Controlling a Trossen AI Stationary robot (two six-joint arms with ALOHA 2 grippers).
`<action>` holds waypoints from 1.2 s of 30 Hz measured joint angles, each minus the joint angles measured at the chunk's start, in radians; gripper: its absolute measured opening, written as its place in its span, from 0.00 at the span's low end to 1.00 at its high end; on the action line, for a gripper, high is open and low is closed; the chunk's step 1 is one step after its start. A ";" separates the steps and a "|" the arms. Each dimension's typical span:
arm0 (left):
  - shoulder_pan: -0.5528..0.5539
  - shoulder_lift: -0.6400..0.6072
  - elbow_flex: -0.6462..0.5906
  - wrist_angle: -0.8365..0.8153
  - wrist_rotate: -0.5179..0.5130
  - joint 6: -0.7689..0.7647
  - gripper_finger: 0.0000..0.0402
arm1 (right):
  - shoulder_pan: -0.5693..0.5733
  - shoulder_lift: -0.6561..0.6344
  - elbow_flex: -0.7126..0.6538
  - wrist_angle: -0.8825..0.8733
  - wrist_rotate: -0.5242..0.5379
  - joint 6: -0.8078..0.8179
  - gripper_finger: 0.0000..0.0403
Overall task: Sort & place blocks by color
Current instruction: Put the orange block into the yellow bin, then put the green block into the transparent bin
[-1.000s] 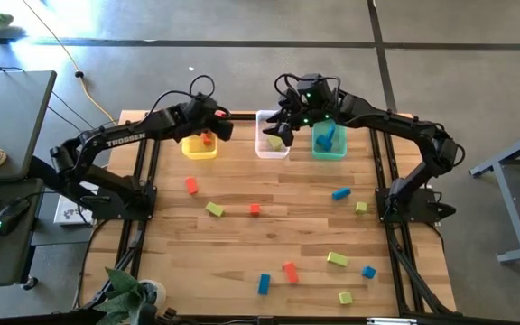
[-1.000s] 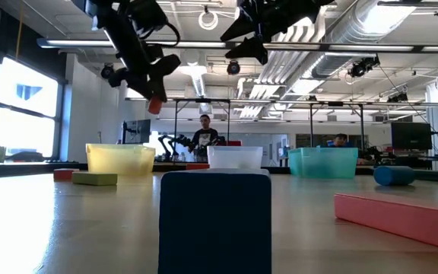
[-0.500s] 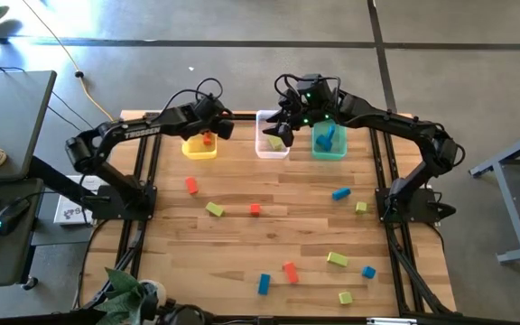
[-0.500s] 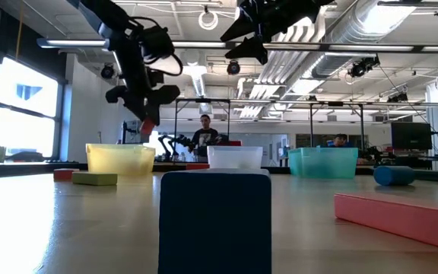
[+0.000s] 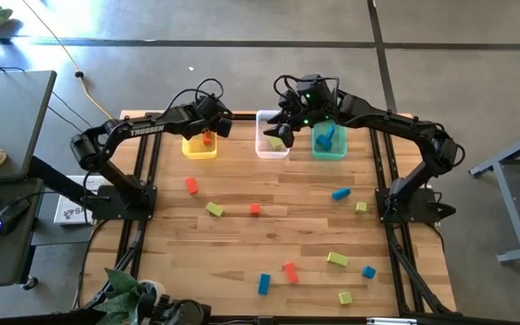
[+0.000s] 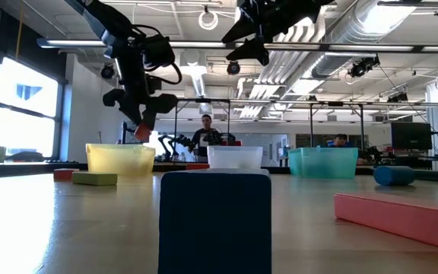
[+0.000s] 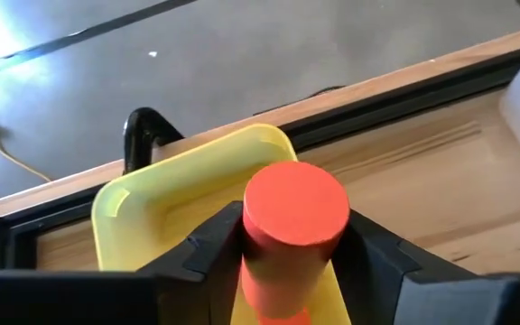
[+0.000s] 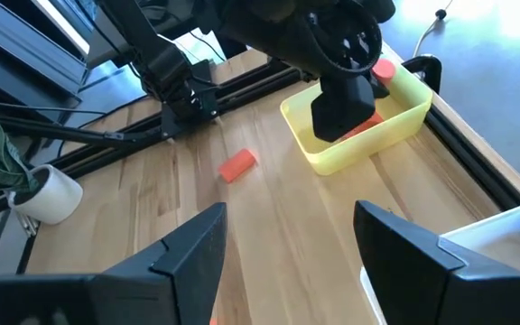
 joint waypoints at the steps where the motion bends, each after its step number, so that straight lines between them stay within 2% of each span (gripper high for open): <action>1: 0.000 0.000 0.000 0.000 -0.001 0.000 0.36 | 0.000 0.000 0.000 -0.001 0.000 0.008 0.57; 13: 0.001 0.000 0.000 0.032 0.024 -0.024 0.47 | 0.000 0.000 0.000 -0.043 -0.001 0.017 0.57; 17: 0.001 -0.009 0.000 0.035 0.084 -0.015 0.49 | 0.000 0.000 0.000 -0.119 -0.002 0.018 0.57; 26: -0.026 -0.090 0.000 0.093 0.227 0.022 0.48 | 0.041 0.000 0.000 -0.349 0.000 0.079 0.57; 31: -0.076 -0.140 0.000 0.151 0.347 0.092 0.48 | 0.113 0.000 0.000 -0.459 0.107 0.188 0.57; 36: -0.145 -0.171 0.000 0.180 0.455 0.147 0.48 | 0.205 0.000 0.000 -0.570 0.227 0.364 0.57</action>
